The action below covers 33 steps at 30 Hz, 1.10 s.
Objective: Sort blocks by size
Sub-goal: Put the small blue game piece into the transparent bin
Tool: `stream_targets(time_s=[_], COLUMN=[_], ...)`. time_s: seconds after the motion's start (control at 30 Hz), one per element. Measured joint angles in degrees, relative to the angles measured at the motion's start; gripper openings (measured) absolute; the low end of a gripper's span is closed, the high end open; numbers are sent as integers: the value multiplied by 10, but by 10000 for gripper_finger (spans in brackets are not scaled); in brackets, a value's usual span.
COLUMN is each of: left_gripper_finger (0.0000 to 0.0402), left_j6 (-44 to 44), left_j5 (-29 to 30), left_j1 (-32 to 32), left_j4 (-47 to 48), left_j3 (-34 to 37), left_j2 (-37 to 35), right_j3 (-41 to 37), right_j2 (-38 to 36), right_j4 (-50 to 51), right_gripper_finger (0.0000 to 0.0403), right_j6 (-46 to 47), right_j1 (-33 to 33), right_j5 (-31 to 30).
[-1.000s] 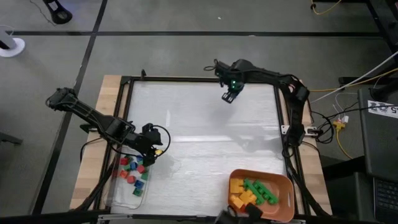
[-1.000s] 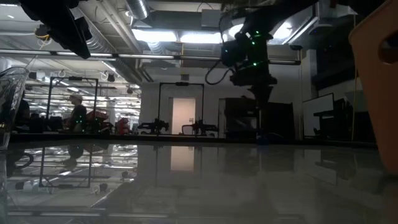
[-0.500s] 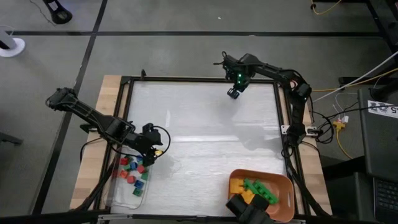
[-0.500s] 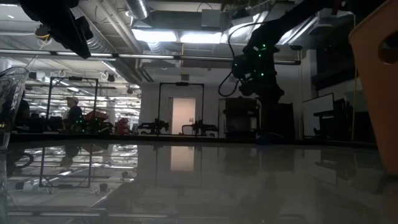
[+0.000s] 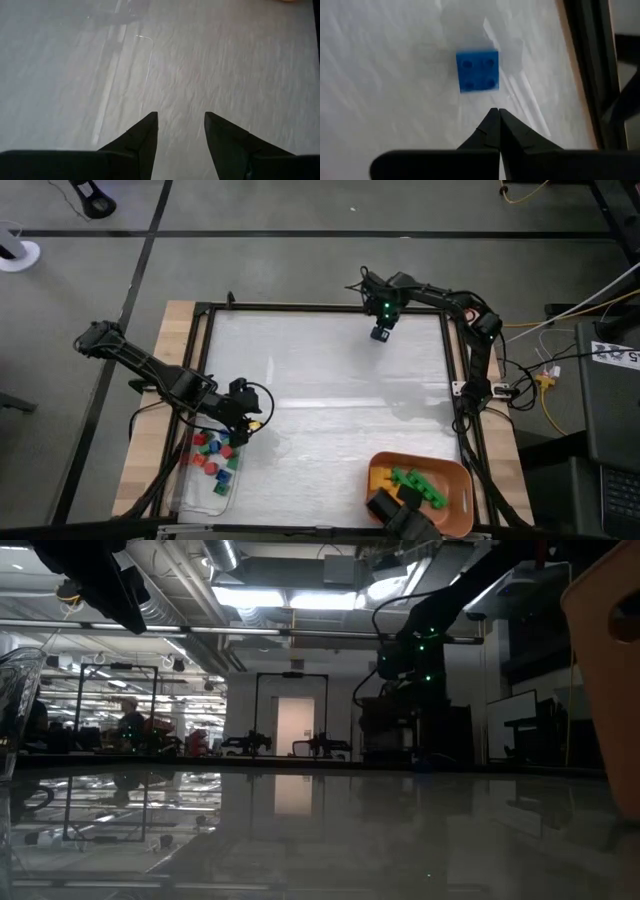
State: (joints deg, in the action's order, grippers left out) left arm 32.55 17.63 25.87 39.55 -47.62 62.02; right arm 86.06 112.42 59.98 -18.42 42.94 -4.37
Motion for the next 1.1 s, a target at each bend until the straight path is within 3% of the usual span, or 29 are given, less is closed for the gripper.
stream_targets(time_s=[0.17,0.63,0.93,1.1], left_gripper_finger=[149,149,149,149], left_j6=[0,0,0,-15], left_j5=[0,0,2,23], left_j1=[0,0,0,0], left_j4=[0,0,-1,-5], left_j3=[0,0,0,0], left_j2=[0,0,0,0], right_j3=[0,3,2,2], right_j2=[3,43,44,44], right_j4=[-42,-31,-19,10], right_gripper_finger=[1,1,1,1], right_j6=[-2,-26,-75,-112], right_j1=[-1,-2,-6,-11], right_j5=[14,34,131,135])
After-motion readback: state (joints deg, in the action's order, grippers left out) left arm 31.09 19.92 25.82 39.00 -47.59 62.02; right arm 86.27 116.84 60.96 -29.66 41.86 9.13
